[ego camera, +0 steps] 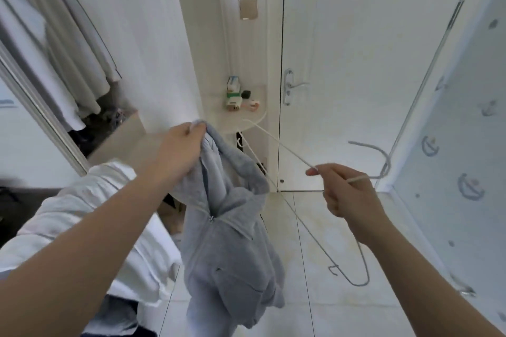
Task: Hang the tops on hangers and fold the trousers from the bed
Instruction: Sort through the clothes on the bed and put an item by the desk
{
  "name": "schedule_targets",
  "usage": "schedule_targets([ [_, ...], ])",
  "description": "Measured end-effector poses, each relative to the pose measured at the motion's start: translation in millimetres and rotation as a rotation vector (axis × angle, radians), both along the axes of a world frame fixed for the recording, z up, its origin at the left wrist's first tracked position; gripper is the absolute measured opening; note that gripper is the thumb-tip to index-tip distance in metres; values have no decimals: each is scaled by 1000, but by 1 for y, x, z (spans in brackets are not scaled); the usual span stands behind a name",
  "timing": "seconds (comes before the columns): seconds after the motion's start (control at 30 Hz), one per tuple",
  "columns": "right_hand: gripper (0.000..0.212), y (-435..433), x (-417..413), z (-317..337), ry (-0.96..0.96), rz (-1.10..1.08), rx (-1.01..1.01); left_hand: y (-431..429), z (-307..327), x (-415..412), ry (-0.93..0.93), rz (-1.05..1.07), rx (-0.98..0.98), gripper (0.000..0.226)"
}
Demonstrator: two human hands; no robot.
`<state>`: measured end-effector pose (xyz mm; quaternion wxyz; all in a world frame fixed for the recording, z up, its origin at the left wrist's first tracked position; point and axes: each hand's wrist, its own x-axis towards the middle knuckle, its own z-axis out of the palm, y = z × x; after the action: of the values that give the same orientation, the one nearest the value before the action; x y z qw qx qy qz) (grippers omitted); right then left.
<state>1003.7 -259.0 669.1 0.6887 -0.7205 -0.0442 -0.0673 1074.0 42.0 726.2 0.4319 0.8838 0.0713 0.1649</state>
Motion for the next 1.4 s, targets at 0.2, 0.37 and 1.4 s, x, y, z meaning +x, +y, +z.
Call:
schedule_targets([
  [0.2, 31, -20, -63, -17, -39, -39, -123, -19, -49, -7, 130, -17, 105, 36],
  [0.37, 28, -5, -87, -36, 54, 25, -277, -34, -64, -15, 94, -133, 228, 37],
  [1.4, 39, 63, -63, -73, 26, 184, 27, -59, -70, -96, 24, -716, 923, 57],
])
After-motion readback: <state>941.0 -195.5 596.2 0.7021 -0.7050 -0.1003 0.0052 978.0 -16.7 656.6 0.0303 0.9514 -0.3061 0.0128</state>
